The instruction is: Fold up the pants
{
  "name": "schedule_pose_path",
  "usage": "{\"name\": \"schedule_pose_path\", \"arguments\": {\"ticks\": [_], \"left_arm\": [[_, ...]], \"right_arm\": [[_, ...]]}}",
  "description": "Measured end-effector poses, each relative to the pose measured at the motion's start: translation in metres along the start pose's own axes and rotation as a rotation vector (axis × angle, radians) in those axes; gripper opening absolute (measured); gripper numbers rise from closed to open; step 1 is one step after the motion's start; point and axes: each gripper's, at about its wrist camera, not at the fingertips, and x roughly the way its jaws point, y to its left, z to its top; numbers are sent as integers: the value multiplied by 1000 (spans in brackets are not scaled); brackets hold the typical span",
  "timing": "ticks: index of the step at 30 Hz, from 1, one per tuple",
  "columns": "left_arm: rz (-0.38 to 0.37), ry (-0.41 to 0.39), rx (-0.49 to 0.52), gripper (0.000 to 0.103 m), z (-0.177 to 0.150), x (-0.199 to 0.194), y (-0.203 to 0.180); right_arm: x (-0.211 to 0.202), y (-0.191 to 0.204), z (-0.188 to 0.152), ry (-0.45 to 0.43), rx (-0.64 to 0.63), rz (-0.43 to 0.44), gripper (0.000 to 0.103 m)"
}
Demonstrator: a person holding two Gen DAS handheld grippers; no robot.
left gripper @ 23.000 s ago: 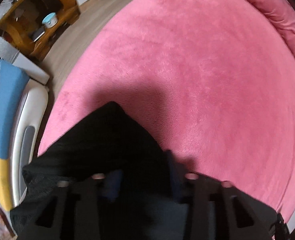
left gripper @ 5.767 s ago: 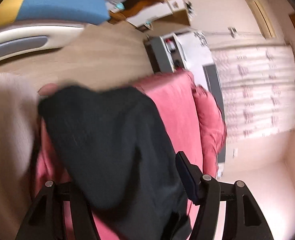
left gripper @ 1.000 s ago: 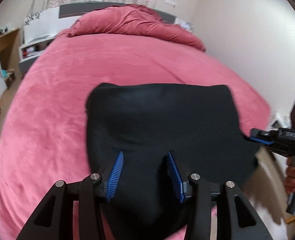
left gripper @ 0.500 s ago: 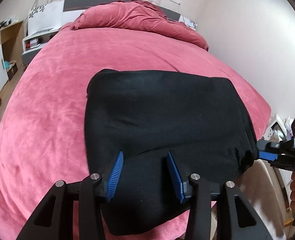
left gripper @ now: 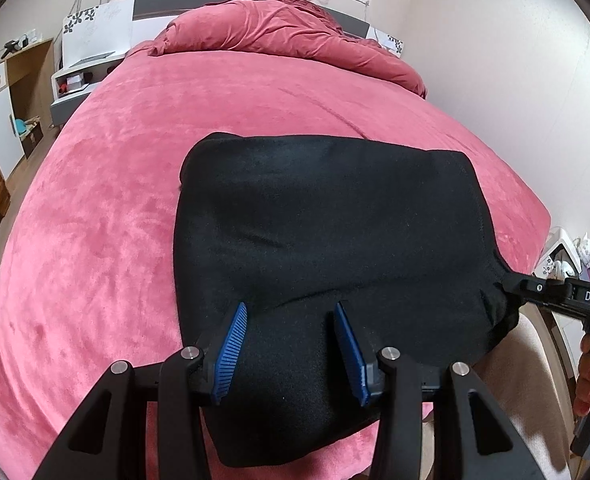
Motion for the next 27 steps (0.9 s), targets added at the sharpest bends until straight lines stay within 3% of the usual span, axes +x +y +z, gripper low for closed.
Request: {"name": "schedule_pose_path", "arguments": {"ticks": [1,4,9,12,18,21,24,27], "left_arm": [[2,2,1,46,0,1,0],[5,5,5,46,0,2,-1],[-6,9,-15,46,0,1,2],[-20,7,-35,46,-1,2,5],[-15,13,-19,46,-2,3,3],[-4,22,1,46,0,2,0],[10,20,7,46,5,-6,-2],[17,-11,3,46,15,-15,-1]], "right_arm": [[0,2,3,-2,-22,-7,9],[-6,6,11,-1,-15,8,9],[-34,12,20,-37,19,133,7],[-44,15,21,-32,5,158,6],[1,-8,-1,66,7,-1,6],[20,-18,-7,97,65,-11,8],[1,-8,3,17,30,-53,10],[-31,13,21,-153,-94,-152,10]]}}
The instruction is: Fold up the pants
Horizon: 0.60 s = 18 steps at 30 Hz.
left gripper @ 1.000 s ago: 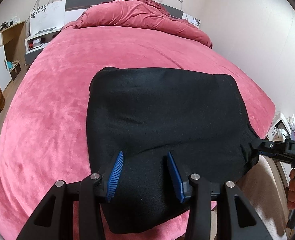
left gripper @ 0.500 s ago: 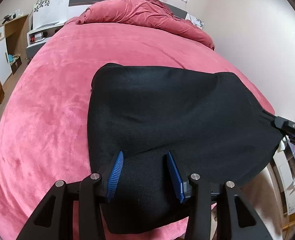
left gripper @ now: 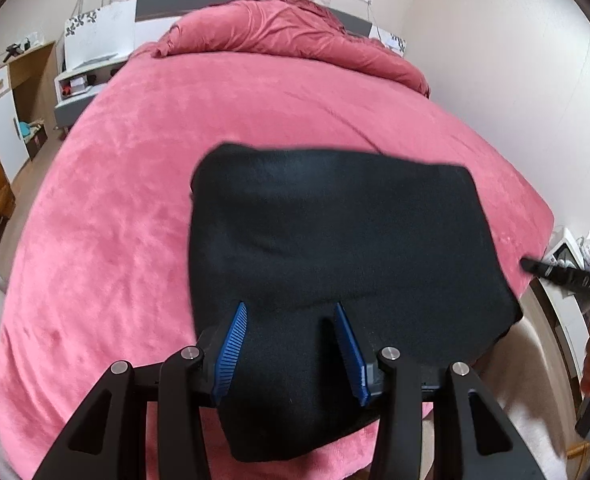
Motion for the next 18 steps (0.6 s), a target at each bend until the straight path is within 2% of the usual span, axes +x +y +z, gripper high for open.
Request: {"name": "schedule_pose_path", "arguments": {"ticks": [2,3,7,10,12,15,18], "left_arm": [[-4,-26,8,46,11,-3,0],[4,-40,19,46,19,-3,-1],[35,-47,48,46,48,10,-3],[55,-16,83,46,63,27,-8],[76,1,124,46,70,41,-11],[116,22,165,47,79,61,-11],[134,45,162,47,85,80,-4]], "right_arm": [[-10,13,15,-80,-66,6,10],[-11,20,21,-92,-97,19,11],[18,53,43,-64,-191,46,15],[49,73,49,-21,-254,69,15],[66,83,49,-5,-294,49,15],[89,83,52,7,-307,18,15],[110,61,51,35,-231,-48,14]]}}
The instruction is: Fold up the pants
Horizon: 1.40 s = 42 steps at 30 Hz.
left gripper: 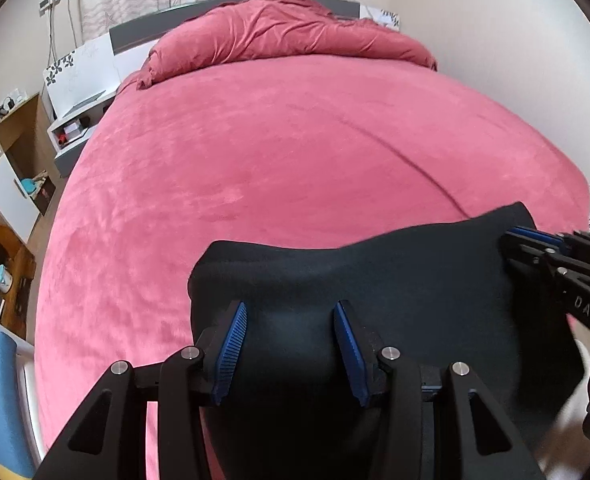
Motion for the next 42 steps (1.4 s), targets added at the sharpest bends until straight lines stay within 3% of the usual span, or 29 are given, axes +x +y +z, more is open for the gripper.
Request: {"name": "schedule_pose_path", "arguments": {"ticks": [1,3,4,5,7,9,12,17,20,24,27,30,34,37,39,42], "left_arm": [[-3,6,-10,47,1,5,3],[-12,10,-38,47,1,18,11],[-9,12,-48,47,-1,22,13],[-8,15,-58,48,-1,25,14],[-23,11,-91,48,-1,32,18],[-27,5,-92,48,-2,36,19],[-30,-2,-59,48,0,37,17],[-75,-10,-142,48,-5,13,33],[-37,-29,-180,50,-18,-6,42],[15,-16,-144,55,-31,-19,37],[53,-7,-126,55,-38,-28,31],[43,10,-149,55,-46,-33,29],[34,23,-161,55,-54,-32,25],[33,27,-164,55,-59,-32,26],[33,31,-170,55,-62,-33,29],[28,33,-181,55,-67,-36,30]], "right_arm": [[9,-12,-4,24,48,-21,14],[20,-33,-17,27,141,-25,26],[23,-45,-24,18,208,-16,50],[25,-58,-31,18,286,-19,67],[29,-74,-41,21,400,62,68],[29,-79,-45,11,432,89,68],[23,-71,-42,-4,358,41,68],[15,-67,-36,9,351,54,68],[2,-68,-40,17,334,70,68],[-19,-58,-45,1,263,32,68],[-48,-46,-48,-78,203,-27,68],[-66,-25,-48,-152,115,-16,68],[-59,-7,-57,-86,53,10,68],[-45,-8,-69,-22,43,-70,68],[-36,-18,-76,22,75,-83,68],[-35,-38,-79,40,182,-16,68]]}}
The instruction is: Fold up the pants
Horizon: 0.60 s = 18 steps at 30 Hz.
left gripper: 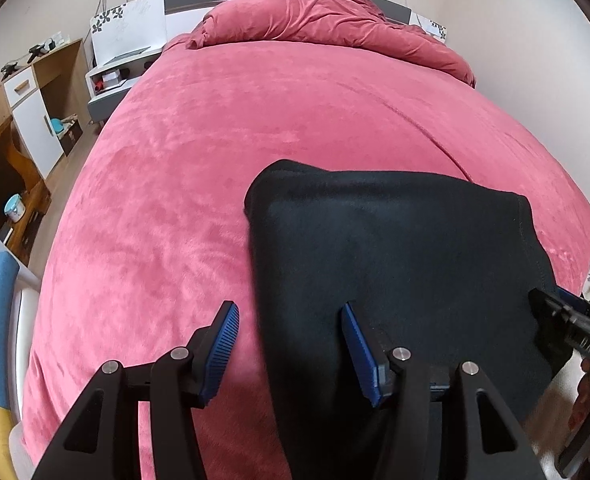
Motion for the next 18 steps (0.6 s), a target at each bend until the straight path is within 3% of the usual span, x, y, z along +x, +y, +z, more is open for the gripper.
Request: {"name": "schedule_pose_path", "arguments": {"ticks": [13,15,18], "left_arm": [[-54,45,-57,61,0,-1,15],[-99,66,-82,61,0,-2,20],[-226,100,-113,61,0,-4,27]], "right_arm": [[0,-8,0,52,22,45,70],[0,-6,2,68,8,48,70],[-2,-6,3,98,-23,68,72]]}}
